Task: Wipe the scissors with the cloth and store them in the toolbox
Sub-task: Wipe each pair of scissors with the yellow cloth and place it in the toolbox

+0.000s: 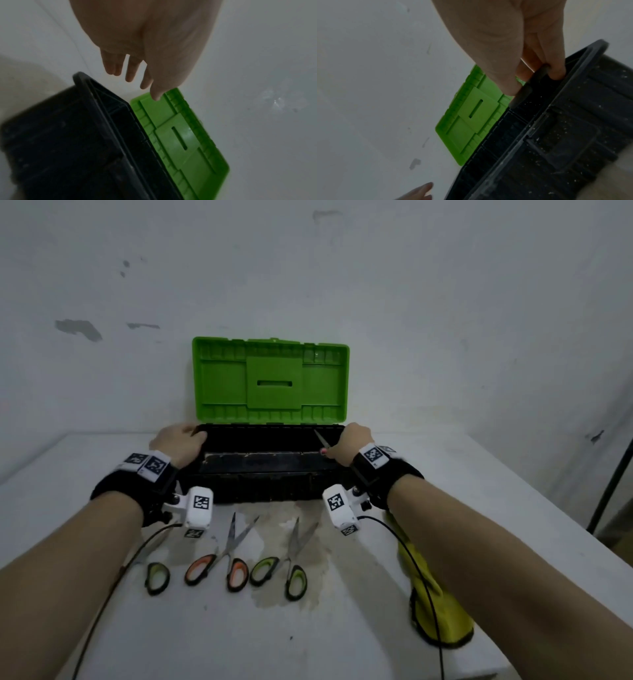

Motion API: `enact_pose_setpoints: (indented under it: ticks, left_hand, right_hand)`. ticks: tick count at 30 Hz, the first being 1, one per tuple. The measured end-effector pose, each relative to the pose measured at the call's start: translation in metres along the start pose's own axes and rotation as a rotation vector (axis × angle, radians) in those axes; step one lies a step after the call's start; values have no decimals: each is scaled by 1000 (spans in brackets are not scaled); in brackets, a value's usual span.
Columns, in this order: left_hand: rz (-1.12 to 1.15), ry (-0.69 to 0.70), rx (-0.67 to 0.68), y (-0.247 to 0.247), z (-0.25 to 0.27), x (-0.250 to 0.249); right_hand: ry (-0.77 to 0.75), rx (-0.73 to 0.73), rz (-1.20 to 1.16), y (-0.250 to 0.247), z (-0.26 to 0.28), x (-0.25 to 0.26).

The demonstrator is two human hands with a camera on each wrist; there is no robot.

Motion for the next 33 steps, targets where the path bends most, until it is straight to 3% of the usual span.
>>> enact_pose_setpoints:
  ticks: [3,5,8,16,21,25,30,33]
  left_hand:
    - [-196,-105,8,-1,-20,19]
    - [-221,-114,38,2,-28,32]
    - [-147,-113,55,3,-38,47]
    - [100,-162,131,6,-53,63]
    - [154,-172,150,5,-45,62]
    - [129,-166,150,-1,-20,52]
    - [-163,37,-88,-12,47,22]
    - [-212,169,-132,-1,96,3]
  right_hand:
    - [-27,92,85,21,-20,7]
    - [34,156,149,42,-35,6]
    - [88,226,202,60,-43,3]
    - [-26,332,185,45,-33,8]
    - [-4,282,76,63,-59,-19]
    - [-2,157,10,36,-27,-3]
    - [-89,-82,-39,2,29,-4]
    - [-79,-140,-31,-8,87,-22]
Point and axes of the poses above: each hand's wrist, its own z-axis away from the middle knuckle, its own y-axis out of the palm, x = y × z, the point moved 1 cm from there along -z, towards the middle knuckle, and after that the axes turned 15 degrees about -y, right-handed, at the moved point
